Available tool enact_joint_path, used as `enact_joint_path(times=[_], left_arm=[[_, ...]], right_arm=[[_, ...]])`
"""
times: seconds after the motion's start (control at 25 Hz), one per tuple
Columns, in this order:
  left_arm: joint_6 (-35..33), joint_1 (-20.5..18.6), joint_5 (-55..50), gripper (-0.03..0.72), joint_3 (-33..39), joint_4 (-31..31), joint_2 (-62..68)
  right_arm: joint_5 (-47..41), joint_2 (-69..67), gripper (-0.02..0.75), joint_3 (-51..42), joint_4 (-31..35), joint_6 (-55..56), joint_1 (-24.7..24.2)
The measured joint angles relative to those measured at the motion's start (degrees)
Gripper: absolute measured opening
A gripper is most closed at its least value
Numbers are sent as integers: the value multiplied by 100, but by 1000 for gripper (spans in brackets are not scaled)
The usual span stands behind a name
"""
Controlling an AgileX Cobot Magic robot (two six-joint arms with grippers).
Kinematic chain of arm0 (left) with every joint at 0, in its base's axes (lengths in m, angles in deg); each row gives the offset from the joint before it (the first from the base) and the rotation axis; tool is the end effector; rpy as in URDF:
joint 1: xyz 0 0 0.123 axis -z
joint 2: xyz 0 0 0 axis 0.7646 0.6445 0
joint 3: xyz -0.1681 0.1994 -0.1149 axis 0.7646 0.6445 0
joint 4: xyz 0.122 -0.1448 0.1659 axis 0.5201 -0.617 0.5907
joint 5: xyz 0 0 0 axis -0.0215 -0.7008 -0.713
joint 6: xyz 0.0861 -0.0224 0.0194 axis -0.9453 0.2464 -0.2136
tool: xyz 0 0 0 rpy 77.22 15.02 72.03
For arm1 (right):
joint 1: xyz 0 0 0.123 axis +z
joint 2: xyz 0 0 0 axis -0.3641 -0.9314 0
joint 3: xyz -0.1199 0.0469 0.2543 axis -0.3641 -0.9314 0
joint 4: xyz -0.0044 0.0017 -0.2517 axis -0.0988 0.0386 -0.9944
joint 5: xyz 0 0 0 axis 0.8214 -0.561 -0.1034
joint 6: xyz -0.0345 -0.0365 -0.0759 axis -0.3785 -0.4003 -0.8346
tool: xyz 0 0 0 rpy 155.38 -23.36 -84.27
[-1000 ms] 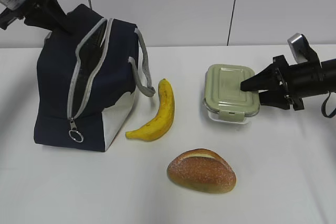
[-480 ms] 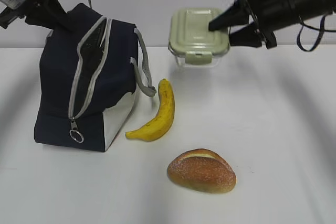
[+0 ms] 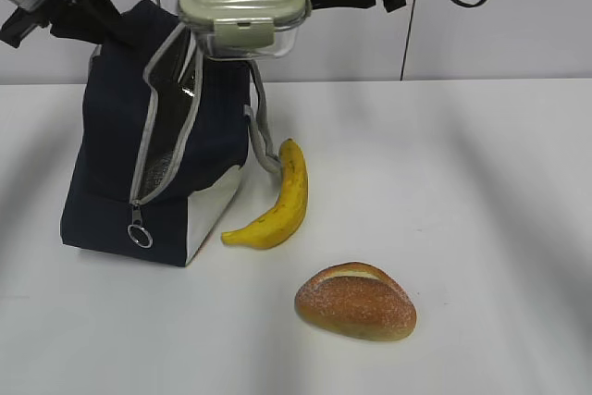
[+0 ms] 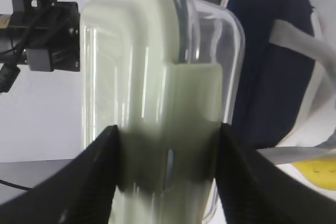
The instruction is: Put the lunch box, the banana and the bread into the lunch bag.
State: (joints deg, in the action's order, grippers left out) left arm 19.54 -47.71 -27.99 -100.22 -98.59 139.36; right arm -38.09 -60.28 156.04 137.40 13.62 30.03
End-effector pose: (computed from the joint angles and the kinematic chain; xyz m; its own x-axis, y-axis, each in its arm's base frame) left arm 0.4035 -0.0654 0.3198 -0.9375 -0.0739 -0.3399 0.1349 0.8234 -0.5512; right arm 0.4230 0.1396 0.3390 -0.8942 -0.0163 -0.4473 -0.3911 0.5145 0.7631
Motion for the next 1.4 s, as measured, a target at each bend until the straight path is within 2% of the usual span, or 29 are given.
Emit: enact_joint_path(times=[0.32, 0.56, 0.76, 1.04, 1.4], left_arm=[[10, 0, 0, -3, 0, -5, 0], [10, 0, -11, -3, 0, -5, 0], [10, 0, -17, -3, 0, -64, 0], [10, 0, -23, -3, 0, -71, 0], [10, 0, -41, -3, 0, -71, 0]], right_arm=[[-58, -180, 396, 35, -304, 103, 539], [-17, -634, 396, 35, -690, 129, 619], [200, -661, 396, 102, -1512, 477, 714], [336, -661, 396, 569, -2758, 1218, 1263], [809, -789, 396, 619, -2966, 1788, 1453]])
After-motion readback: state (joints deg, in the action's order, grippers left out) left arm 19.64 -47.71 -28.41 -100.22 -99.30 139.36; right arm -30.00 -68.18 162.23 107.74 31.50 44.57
